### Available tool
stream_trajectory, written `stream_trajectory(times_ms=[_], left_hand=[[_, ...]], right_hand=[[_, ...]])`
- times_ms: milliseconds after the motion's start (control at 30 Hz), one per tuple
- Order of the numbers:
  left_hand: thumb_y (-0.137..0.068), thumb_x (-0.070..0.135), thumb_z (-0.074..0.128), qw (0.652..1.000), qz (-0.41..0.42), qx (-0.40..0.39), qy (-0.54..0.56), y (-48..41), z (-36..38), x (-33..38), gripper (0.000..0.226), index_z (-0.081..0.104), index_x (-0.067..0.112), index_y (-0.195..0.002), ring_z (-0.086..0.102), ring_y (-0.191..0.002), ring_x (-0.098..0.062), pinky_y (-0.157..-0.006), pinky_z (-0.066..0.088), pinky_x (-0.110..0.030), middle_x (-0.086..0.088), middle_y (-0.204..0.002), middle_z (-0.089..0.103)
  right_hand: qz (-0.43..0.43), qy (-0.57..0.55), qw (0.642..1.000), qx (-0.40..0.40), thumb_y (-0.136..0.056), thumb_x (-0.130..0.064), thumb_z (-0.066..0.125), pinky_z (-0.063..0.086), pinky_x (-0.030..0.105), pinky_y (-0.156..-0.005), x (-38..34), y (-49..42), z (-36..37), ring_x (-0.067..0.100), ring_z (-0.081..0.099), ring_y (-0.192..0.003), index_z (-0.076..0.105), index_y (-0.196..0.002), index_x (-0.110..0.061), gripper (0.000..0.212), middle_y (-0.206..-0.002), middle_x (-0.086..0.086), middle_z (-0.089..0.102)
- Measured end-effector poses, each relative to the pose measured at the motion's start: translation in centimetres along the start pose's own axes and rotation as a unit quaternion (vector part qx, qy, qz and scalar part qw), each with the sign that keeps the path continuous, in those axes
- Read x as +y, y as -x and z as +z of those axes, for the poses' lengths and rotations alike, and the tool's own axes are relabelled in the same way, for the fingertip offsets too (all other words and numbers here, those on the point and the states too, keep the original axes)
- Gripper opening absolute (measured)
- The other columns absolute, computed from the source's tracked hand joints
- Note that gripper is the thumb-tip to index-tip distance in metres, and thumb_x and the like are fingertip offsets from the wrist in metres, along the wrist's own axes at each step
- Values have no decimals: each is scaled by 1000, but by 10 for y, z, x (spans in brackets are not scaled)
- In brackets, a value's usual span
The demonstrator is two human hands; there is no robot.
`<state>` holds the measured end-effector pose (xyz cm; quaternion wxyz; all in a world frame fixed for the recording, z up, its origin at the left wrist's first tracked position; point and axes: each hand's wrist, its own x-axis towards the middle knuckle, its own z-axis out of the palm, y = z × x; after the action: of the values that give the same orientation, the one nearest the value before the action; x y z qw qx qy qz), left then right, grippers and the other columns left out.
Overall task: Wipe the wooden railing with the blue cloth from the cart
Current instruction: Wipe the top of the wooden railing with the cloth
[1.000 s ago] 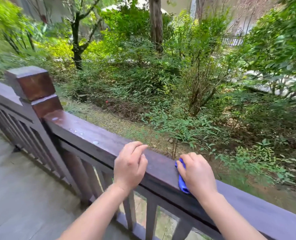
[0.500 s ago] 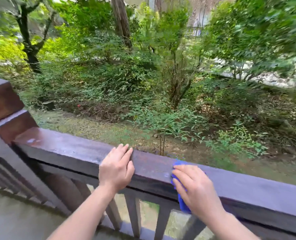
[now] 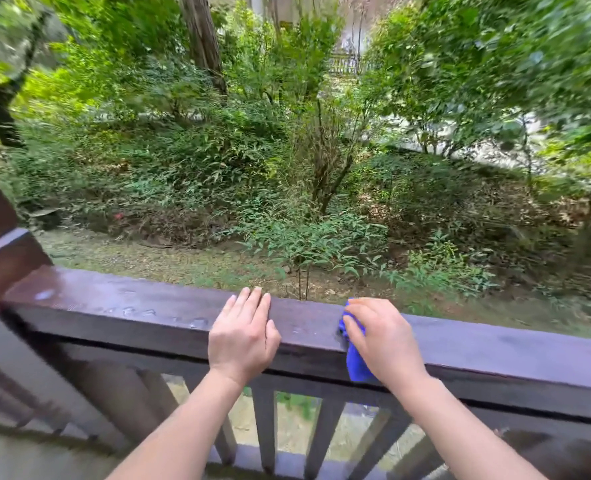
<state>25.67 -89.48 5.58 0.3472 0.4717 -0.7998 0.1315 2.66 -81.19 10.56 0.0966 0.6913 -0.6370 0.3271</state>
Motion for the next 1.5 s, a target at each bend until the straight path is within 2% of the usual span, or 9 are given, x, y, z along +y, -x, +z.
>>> stream_trajectory(times_ms=[200, 367, 533, 633, 833, 967, 1233, 1333, 1500], left_hand=[[-85, 25, 44, 1000, -2, -1, 1, -2, -2, 2, 46, 72, 5, -115, 66, -116, -33, -100, 53, -48, -16, -123, 70], [-84, 24, 45, 1000, -1, 21, -5, -3, -1, 3, 44, 74, 5, -113, 68, -112, -32, -98, 55, -48, -15, -120, 71], [-84, 23, 44, 999, 3, 35, 2, -1, 1, 2, 44, 74, 6, -111, 69, -110, -33, -94, 57, -47, -14, -119, 72], [-84, 24, 43, 1000, 0, 26, -2, -2, 0, 5, 45, 74, 6, -111, 69, -109, -33, -93, 58, -47, -15, -119, 72], [-84, 23, 43, 1000, -2, 23, 4, -1, 0, 8, 45, 74, 6, -110, 69, -108, -33, -91, 58, -47, -14, -117, 73], [-84, 23, 43, 999, 4, 33, -1, -2, -3, 4, 45, 74, 6, -111, 69, -109, -33, -91, 58, -48, -14, -118, 72], [-85, 24, 42, 999, 8, 51, -7, -1, 1, 2, 45, 74, 7, -111, 69, -109, -31, -91, 58, -47, -13, -118, 72], [-84, 23, 43, 999, 4, 50, -10, -1, -1, 5, 44, 75, 7, -110, 69, -109, -32, -92, 58, -47, -13, -118, 73], [-83, 23, 44, 999, -2, 36, -8, -3, -2, 6, 44, 74, 8, -111, 69, -110, -32, -93, 57, -46, -13, -118, 72]], right_hand=[[-139, -19, 988, -61, -93, -30, 58, 49, 36, -90, -8, 20, 13, 25, 60, -101, 66, -104, -16, 20, -112, 0, 67], [-9, 20, 999, -36, -87, -22, 65, 51, 39, -79, 1, -19, 17, 33, 59, -85, 68, -91, -12, 11, -96, 6, 69], [-178, 21, 983, -26, -95, -32, 53, 49, 38, -73, -13, 15, 23, 27, 55, -81, 63, -94, -18, 18, -98, -1, 65], [-120, 57, 990, -36, -91, -36, 56, 50, 39, -64, -10, -25, 11, 30, 56, -74, 64, -83, -17, 22, -79, 4, 63], [-91, 54, 981, 162, -91, -32, 65, 47, 43, -77, 9, -63, -7, 33, 57, -89, 68, -109, -14, 26, -102, 9, 66], [-171, 71, 981, 53, -82, -36, 74, 45, 44, -88, 8, 1, 12, 34, 55, -99, 66, -113, -15, 38, -112, 10, 64], [-121, -38, 988, -87, -92, -41, 59, 46, 41, -90, 12, -3, 2, 27, 52, -100, 65, -111, -23, 27, -115, -1, 62], [-52, -56, 994, -76, -90, -39, 61, 46, 35, -96, 2, -6, 7, 23, 55, -109, 68, -106, -25, 23, -116, -2, 64], [-170, -73, 979, -86, -93, -37, 58, 47, 30, -96, -6, 7, 13, 19, 59, -109, 68, -103, -25, 19, -113, -3, 66]])
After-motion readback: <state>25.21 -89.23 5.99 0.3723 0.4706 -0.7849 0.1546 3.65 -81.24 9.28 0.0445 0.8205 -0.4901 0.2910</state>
